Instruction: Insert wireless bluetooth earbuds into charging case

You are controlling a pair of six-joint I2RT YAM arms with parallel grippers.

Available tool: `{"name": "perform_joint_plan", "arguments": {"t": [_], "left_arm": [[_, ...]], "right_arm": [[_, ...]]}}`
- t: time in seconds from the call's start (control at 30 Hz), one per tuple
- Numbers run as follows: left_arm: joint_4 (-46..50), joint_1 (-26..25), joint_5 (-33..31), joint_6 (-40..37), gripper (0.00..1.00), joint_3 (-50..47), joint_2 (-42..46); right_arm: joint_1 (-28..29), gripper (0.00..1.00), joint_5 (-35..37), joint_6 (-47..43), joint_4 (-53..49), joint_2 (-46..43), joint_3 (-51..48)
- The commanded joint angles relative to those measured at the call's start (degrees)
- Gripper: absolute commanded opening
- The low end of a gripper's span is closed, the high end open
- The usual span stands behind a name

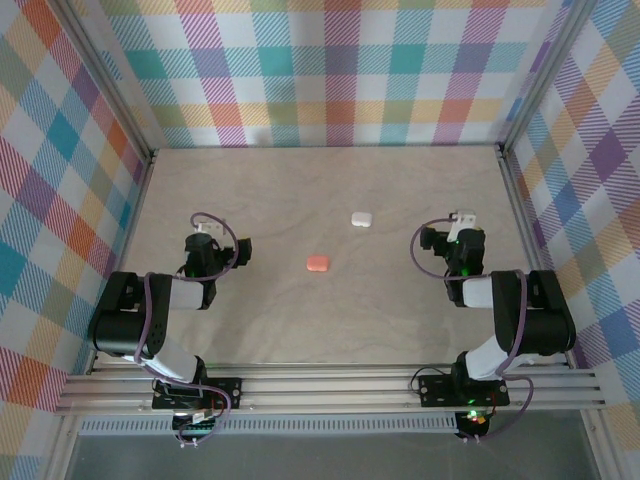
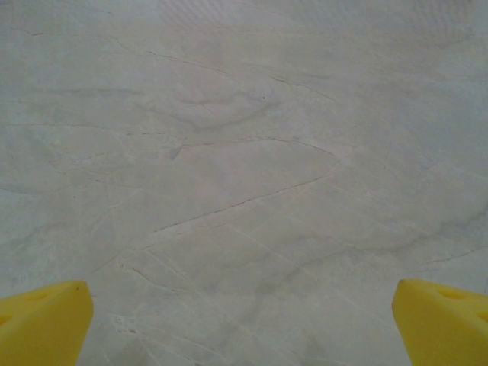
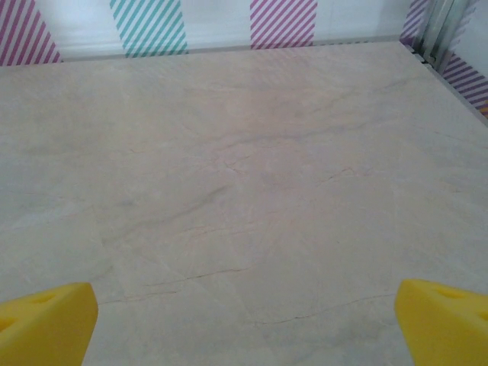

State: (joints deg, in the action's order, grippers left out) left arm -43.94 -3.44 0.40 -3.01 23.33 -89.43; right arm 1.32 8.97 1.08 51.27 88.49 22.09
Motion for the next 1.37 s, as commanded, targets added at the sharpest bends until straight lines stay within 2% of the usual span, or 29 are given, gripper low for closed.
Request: {"name": "perform_joint_plan", "arguments": {"t": [0.0,1.33], "left_arm": [[-1.76,0.8,-0.42,0.8,1.0,1.02,-0.31],[-1.91,0.78,-0.41,0.81,1.0,1.02,-0.22]], "right_arm": [[0.11,1.0,-2.19,1.14,-1.24,-0.69,0.15],[0.31,1.0,-3.61,0.2,-1.7,-0.53,0.5]]}}
